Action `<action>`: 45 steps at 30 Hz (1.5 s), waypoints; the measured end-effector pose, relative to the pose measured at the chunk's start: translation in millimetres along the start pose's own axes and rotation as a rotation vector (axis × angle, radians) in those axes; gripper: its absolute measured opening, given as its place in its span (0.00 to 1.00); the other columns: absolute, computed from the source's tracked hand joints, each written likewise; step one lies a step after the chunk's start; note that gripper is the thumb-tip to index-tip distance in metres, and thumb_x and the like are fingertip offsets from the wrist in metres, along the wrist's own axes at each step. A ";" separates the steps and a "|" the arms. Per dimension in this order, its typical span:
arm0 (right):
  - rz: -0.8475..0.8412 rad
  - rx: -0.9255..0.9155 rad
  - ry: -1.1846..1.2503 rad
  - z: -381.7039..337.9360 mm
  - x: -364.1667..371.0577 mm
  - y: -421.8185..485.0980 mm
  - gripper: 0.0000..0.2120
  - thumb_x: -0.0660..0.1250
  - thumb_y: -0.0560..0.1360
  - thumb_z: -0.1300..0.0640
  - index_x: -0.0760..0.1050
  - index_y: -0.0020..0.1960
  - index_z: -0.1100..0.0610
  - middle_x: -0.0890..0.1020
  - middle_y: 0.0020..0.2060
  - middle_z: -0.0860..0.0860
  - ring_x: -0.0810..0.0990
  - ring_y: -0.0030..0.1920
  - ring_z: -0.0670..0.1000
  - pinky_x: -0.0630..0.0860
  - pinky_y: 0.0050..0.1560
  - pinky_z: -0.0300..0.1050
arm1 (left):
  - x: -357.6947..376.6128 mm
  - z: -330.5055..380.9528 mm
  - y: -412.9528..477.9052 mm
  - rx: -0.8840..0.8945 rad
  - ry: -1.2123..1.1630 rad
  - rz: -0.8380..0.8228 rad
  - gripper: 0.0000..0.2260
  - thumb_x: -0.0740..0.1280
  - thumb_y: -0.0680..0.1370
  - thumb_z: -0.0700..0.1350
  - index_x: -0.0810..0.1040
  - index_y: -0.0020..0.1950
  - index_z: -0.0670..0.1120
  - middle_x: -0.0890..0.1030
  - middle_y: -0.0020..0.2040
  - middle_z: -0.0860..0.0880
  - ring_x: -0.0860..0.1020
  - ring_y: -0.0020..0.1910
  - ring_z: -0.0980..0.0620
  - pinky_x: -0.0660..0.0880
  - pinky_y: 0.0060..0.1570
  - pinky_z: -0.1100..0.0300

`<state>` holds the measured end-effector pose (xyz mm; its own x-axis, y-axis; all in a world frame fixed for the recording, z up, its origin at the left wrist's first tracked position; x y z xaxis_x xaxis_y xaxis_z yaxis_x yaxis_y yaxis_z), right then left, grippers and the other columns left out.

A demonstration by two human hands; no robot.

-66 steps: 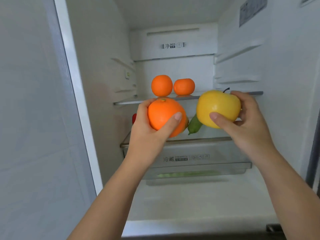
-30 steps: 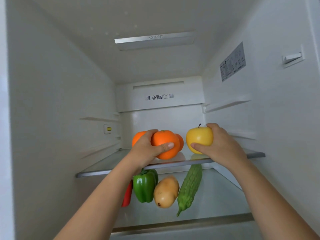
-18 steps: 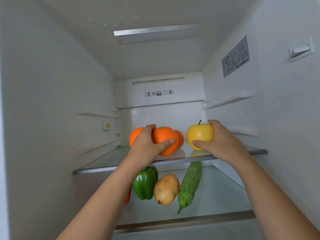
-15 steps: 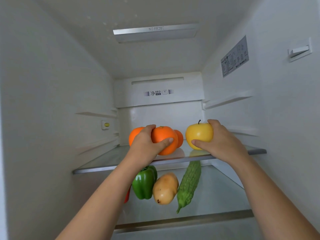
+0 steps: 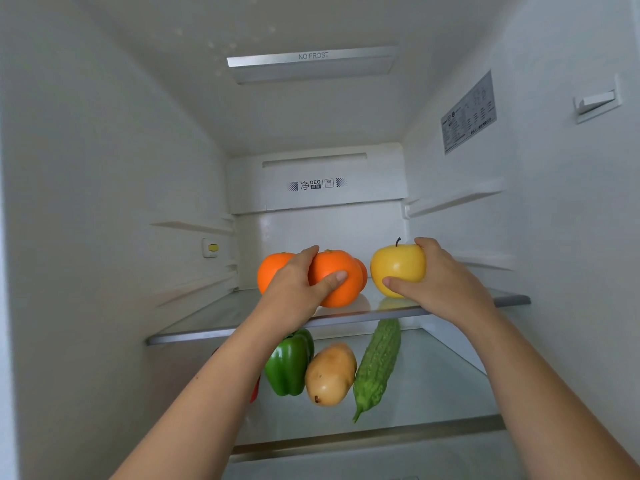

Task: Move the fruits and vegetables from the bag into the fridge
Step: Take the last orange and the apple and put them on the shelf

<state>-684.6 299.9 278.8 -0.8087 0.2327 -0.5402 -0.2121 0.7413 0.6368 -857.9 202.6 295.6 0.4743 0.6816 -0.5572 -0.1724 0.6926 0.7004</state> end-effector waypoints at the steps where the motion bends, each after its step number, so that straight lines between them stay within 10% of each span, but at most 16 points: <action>1: 0.001 0.000 0.000 -0.2 -0.1 -0.2 0.39 0.70 0.67 0.41 0.55 0.71 0.50 0.68 0.66 0.53 0.72 0.60 0.57 0.70 0.53 0.50 | -0.3 0.1 -0.2 0.000 0.005 0.001 0.30 0.65 0.75 0.53 0.60 0.73 0.45 0.67 0.71 0.46 0.67 0.67 0.48 0.63 0.61 0.60; 26: 0.216 -0.100 0.236 -18.9 -31.1 -35.0 0.32 0.68 0.71 0.48 0.59 0.70 0.52 0.66 0.67 0.52 0.66 0.65 0.52 0.64 0.54 0.44 | -32.3 18.7 -44.1 0.038 0.123 0.215 0.29 0.66 0.76 0.51 0.60 0.73 0.46 0.66 0.70 0.47 0.65 0.67 0.50 0.62 0.61 0.60; 45: 0.269 -0.385 -0.215 -80.9 -33.4 -229.3 0.23 0.56 0.71 0.48 0.73 0.60 0.58 0.79 0.57 0.57 0.76 0.57 0.59 0.73 0.55 0.60 | -48.4 65.5 -224.7 0.181 0.434 0.336 0.18 0.58 0.72 0.48 0.79 0.54 0.40 0.79 0.55 0.40 0.76 0.57 0.38 0.72 0.55 0.42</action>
<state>-653.3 71.3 195.4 -0.7398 0.5377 -0.4044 -0.2310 0.3616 0.9033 -785.5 -1.5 194.4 0.0152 0.9180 -0.3962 -0.0833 0.3960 0.9144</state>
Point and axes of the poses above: each hand's wrist, its own y-axis towards the middle knuckle, its own x-axis out of the palm, z = x × y, the point moved 10 cm from there along y, towards the middle knuckle
